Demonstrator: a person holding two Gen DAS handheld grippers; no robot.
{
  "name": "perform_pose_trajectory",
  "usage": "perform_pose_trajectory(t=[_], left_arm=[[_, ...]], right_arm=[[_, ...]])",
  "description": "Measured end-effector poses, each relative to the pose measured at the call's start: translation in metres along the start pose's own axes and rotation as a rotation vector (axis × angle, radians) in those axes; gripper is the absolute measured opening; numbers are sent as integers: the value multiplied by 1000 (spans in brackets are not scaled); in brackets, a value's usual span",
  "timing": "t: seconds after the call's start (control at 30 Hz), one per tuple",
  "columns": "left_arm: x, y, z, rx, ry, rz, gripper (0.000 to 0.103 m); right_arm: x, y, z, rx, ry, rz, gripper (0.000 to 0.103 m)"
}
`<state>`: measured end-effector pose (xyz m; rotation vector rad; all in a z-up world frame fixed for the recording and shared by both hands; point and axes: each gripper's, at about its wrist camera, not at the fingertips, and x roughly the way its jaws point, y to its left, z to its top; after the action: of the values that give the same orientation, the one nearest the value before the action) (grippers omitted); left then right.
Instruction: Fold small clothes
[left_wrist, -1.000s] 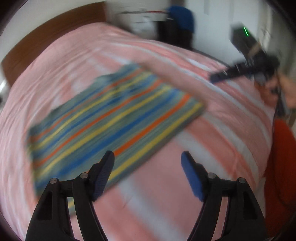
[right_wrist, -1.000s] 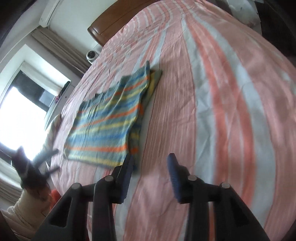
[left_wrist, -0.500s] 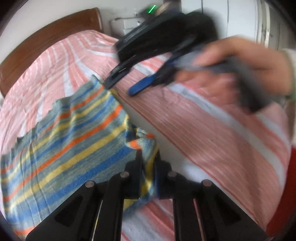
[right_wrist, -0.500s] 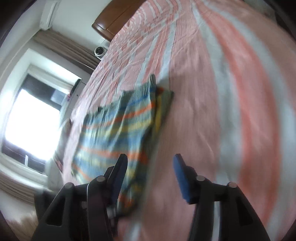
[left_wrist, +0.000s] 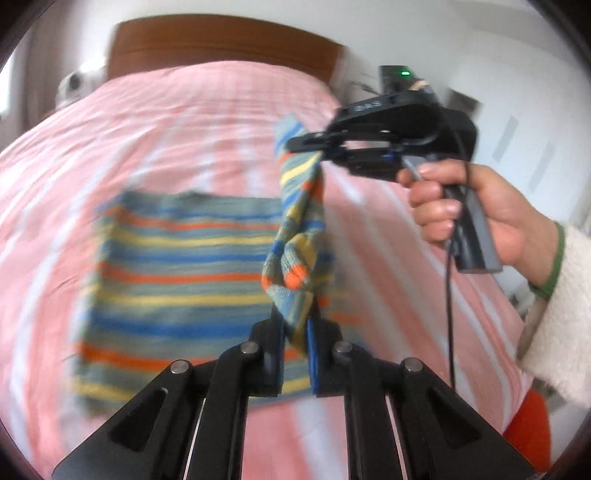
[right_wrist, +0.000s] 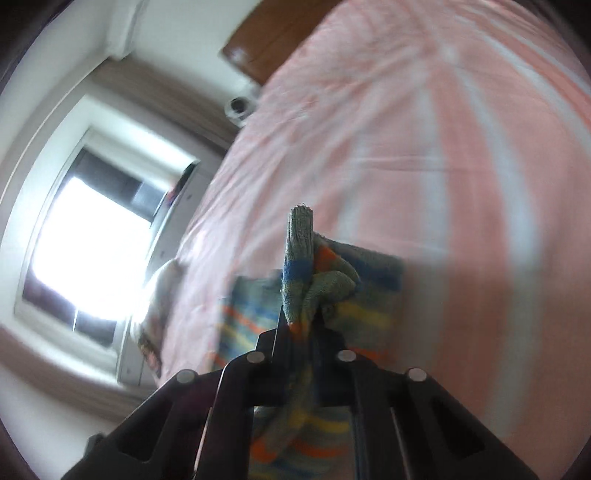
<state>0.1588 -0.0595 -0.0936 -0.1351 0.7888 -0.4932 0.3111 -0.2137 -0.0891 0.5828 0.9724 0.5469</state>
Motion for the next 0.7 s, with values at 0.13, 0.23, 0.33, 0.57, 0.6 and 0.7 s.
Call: perform_pose_trajectory(t=[0.13,0.23,0.33,0.57,0.6,0.7], left_arm=[[-9,60,-11,-145,11,75,8],[-7,90,-23,-225,31,122,8],[-7,106,-34,-268,57,148,12],[-32,93,-38,-162,39,210,77],[-35,90,-39,-158,36,206,78],[-32,95,-33,-167,36,225,79]], right_arm=[[75,55,5,-74,79,-5,9],[129,81,-3,-126,132,-46,9],[175,94,-10,-134,165,-59,11],[170,94,-28,-60,107,129,47],[162,98,-28,-92,94,113,47],[119,108,-44,-251,81,28,47]])
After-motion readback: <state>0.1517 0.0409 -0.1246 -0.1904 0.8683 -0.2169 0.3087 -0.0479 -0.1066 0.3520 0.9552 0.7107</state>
